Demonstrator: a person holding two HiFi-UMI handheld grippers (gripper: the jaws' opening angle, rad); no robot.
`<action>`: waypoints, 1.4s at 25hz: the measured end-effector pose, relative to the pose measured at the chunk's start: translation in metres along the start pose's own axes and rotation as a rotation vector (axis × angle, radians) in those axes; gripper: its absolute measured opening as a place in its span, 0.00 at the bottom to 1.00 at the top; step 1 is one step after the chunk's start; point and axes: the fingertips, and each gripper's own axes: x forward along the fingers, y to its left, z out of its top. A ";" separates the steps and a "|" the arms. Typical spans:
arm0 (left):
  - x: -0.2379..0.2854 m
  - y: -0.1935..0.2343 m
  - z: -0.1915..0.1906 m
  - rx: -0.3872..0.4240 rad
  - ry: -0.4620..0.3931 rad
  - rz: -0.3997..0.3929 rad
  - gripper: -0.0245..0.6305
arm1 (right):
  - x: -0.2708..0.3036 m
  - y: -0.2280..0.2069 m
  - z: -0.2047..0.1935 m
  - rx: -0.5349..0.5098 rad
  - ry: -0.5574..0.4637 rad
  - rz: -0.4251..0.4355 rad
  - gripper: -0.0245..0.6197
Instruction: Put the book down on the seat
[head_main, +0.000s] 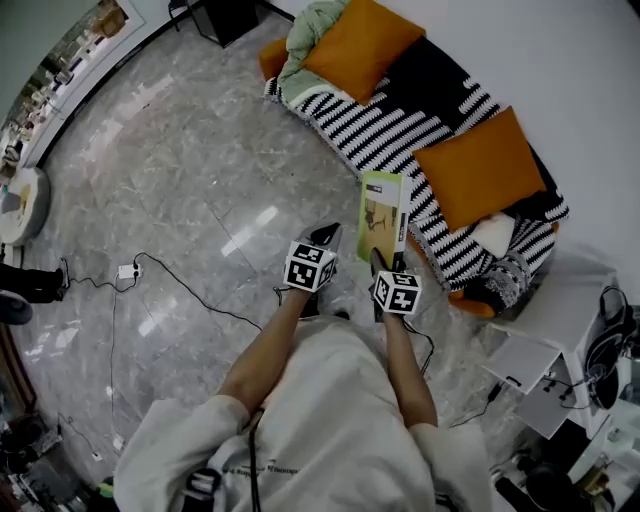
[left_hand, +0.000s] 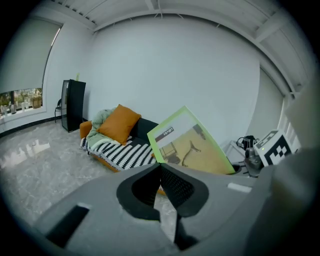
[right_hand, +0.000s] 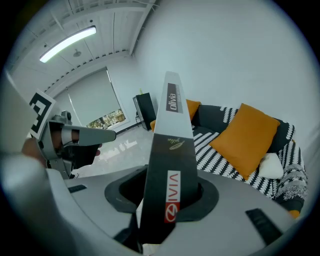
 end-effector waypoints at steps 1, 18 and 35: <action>0.005 0.006 0.007 -0.002 -0.007 -0.005 0.05 | 0.006 -0.001 0.005 0.004 -0.003 -0.005 0.27; 0.070 0.076 0.073 0.036 -0.022 -0.126 0.05 | 0.073 -0.008 0.072 0.086 -0.066 -0.118 0.27; 0.064 0.180 0.084 0.118 0.041 -0.051 0.05 | 0.141 -0.008 0.125 0.197 -0.116 -0.214 0.27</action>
